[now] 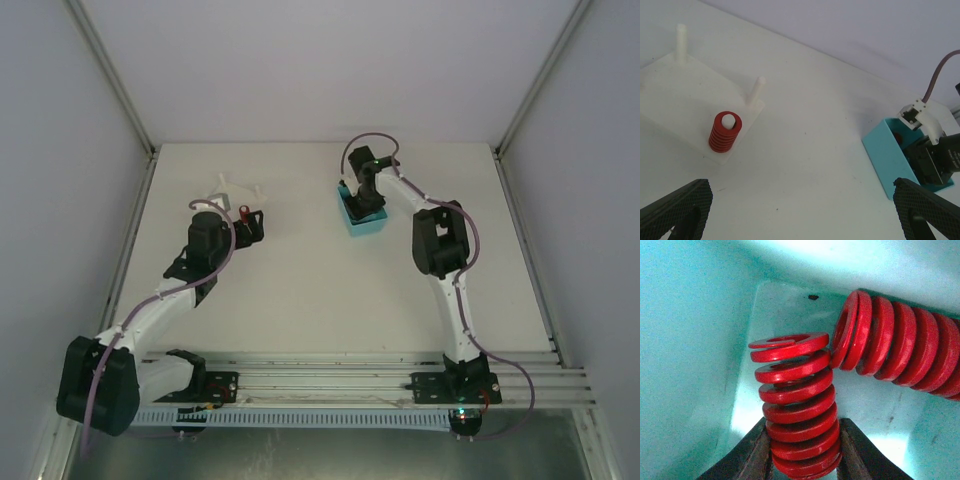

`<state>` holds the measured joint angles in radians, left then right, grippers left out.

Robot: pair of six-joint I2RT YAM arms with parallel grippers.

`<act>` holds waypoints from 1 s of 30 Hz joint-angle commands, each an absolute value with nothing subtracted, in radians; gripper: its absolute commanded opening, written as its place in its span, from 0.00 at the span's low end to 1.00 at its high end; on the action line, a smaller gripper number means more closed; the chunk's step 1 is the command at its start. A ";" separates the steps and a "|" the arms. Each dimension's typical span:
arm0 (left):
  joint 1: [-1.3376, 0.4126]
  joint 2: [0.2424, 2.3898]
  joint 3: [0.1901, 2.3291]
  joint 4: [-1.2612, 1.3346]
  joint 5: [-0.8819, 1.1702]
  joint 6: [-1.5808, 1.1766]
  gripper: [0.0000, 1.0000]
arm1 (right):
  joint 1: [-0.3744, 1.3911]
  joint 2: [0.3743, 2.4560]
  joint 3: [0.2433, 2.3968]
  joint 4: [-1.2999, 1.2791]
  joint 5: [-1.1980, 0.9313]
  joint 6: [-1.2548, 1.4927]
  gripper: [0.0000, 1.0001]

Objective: Install the large spring

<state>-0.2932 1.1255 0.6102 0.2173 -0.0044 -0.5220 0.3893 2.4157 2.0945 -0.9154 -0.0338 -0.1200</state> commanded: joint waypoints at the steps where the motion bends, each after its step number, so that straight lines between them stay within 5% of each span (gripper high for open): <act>1: -0.299 1.112 0.660 0.207 -0.020 -0.522 0.99 | 0.387 2.332 2.041 -0.829 -0.035 -0.078 0.17; 25: -0.313 1.086 0.683 0.170 -0.132 -0.527 0.99 | 0.382 2.158 1.876 -0.692 -0.073 -0.078 0.13; 30: -0.313 1.106 0.718 0.228 -0.006 -0.501 0.98 | 0.382 2.062 1.764 -0.609 -0.067 -0.077 0.11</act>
<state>-0.3088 1.1015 0.6525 0.1848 -0.0891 -0.5209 0.3855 2.1574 1.8175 -0.6937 -0.0757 -0.0719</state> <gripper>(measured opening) 0.995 0.335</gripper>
